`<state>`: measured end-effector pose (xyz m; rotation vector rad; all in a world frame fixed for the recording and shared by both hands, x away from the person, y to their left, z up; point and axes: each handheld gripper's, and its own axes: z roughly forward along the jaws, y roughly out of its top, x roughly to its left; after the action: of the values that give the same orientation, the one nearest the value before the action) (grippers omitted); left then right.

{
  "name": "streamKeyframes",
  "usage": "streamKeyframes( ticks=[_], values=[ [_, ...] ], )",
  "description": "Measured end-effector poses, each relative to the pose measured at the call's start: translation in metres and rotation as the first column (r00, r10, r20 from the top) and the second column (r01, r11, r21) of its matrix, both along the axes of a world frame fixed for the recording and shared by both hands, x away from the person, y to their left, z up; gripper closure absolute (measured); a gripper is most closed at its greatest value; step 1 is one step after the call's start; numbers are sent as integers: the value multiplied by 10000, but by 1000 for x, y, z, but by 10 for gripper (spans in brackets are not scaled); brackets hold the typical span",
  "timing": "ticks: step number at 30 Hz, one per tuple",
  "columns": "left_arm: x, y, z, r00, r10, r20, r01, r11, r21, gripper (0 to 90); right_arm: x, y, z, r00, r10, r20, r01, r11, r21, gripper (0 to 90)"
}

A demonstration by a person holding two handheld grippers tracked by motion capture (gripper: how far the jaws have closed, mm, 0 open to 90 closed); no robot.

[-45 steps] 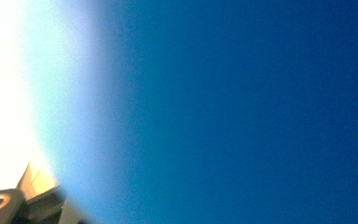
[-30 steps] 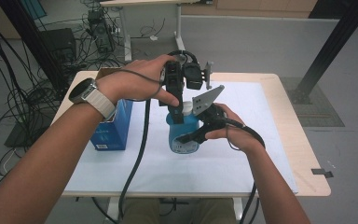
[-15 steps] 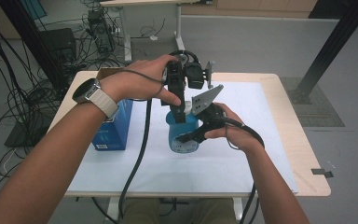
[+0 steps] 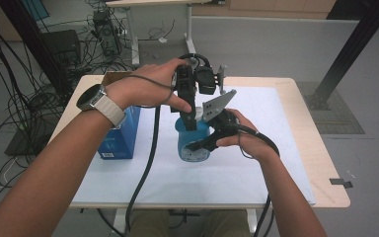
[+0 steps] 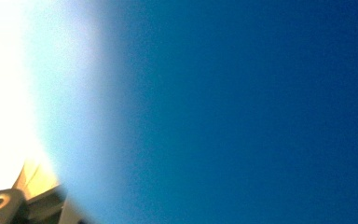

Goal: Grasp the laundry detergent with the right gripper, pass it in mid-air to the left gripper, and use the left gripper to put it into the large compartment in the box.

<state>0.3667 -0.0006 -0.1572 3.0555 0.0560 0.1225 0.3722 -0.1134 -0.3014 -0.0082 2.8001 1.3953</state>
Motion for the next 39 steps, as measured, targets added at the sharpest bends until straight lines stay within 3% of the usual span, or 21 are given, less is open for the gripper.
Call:
streamKeyframes(
  ticks=[39],
  values=[
    [0,-2,0,10000,72,62,-72,10000,7,77,0,0,-1,10000,-82,-46,82,10000,-9,441]
  ],
)
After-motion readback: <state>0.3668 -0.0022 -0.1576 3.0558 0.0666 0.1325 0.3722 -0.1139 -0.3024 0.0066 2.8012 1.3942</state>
